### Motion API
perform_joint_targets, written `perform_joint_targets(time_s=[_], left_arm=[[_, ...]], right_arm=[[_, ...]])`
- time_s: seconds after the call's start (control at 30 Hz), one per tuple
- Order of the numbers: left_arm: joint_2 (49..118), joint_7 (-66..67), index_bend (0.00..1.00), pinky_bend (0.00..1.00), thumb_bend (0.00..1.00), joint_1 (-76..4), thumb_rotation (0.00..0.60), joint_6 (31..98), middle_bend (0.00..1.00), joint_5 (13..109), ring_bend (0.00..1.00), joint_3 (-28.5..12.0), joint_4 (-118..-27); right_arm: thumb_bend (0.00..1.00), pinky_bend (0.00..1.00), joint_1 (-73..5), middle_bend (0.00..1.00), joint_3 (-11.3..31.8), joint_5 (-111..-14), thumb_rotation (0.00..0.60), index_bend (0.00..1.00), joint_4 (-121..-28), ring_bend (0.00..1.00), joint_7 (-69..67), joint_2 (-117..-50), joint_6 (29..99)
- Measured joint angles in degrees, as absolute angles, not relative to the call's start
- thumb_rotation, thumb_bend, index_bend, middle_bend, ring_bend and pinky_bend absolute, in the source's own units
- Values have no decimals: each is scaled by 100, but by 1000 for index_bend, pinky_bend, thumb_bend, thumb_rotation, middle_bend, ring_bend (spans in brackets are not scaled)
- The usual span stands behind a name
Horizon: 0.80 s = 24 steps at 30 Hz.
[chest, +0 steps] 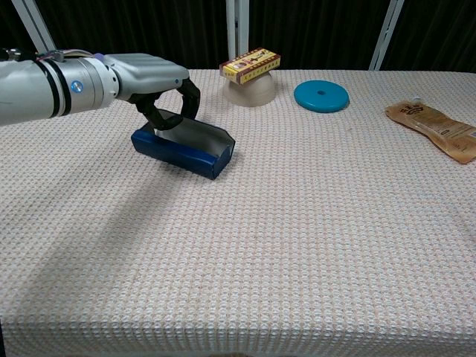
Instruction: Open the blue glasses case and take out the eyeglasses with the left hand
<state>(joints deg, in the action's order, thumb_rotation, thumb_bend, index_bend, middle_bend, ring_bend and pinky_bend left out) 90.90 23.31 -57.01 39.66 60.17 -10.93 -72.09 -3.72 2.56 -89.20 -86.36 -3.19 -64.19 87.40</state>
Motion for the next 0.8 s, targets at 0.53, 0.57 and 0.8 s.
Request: perform_joint_targets(time_s=[0.53, 0.57, 0.8], left_arm=[[9467, 2624, 194, 28, 466, -6094, 600, 3858, 222, 4917, 62, -1220, -6427], [9439, 2581, 205, 28, 466, -6061, 600, 3918, 225, 4953, 69, -1221, -6496], [8941, 2224, 308, 39, 457, -5633, 600, 4514, 300, 5840, 140, -1000, -7673]], right_arm=[[193, 0, -296, 143, 256, -8902, 600, 0, -8544, 0, -434, -6428, 8824], [193, 0, -296, 143, 260, -8907, 600, 0, -8536, 0, -436, -6426, 8828], [193, 0, -373, 143, 258, -8951, 600, 0, -8505, 0, -446, -6479, 8722]])
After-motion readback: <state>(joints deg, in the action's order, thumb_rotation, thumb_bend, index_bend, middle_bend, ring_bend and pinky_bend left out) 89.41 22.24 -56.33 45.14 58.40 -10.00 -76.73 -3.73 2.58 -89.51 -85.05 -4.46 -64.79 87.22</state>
